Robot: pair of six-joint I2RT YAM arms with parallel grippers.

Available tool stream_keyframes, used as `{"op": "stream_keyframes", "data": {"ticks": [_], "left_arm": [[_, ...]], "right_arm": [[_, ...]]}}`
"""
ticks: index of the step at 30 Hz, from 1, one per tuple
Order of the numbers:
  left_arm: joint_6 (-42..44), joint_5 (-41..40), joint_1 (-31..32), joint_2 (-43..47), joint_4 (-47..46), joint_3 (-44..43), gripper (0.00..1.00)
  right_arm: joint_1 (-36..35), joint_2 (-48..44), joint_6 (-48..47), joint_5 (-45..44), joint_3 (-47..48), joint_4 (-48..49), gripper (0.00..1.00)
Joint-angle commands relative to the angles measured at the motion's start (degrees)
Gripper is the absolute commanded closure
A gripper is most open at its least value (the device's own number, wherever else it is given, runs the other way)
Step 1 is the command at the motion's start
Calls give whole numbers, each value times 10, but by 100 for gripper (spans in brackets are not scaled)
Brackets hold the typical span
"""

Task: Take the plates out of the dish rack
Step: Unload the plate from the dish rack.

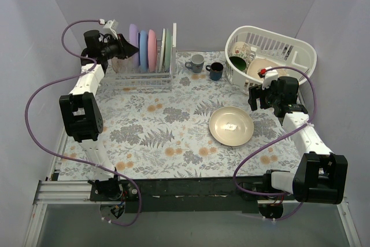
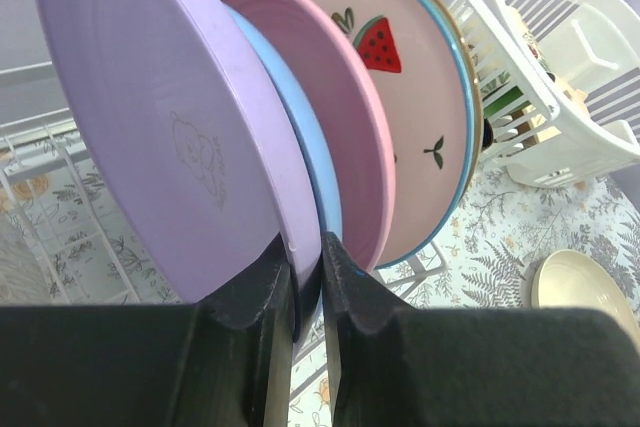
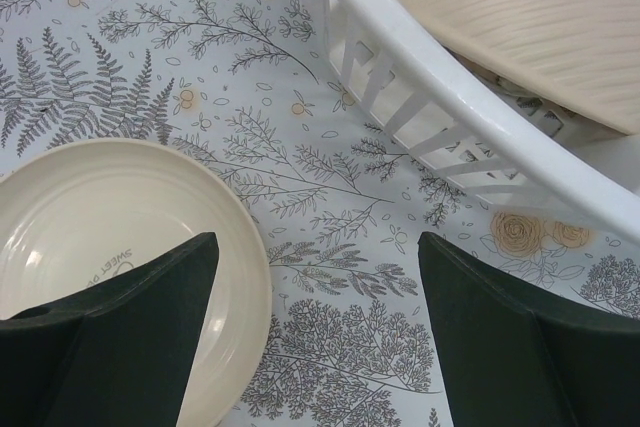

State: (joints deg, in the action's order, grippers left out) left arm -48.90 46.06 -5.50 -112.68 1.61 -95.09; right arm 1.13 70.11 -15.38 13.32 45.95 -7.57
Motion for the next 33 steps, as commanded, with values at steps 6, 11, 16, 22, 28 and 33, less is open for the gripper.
{"op": "stream_keyframes", "data": {"ticks": [6,11,16,22,28,33], "left_arm": [[25,29,0,68,-3,-30,100],[62,22,0,88,31,-52,100],[93,14,0,126,68,-67,100],[127,17,3,169,92,-49,100],[216,10,47,250,133,9,100],[383,-104,187,327,203,102,100]], "right_arm": [[2,-10,-4,14,-2,0,11],[2,-8,-4,15,-1,-1,11],[2,-6,-3,16,-1,-2,11],[2,-5,-3,18,0,-2,11],[2,-2,-2,18,1,-2,11],[2,-13,1,21,1,3,11]]}}
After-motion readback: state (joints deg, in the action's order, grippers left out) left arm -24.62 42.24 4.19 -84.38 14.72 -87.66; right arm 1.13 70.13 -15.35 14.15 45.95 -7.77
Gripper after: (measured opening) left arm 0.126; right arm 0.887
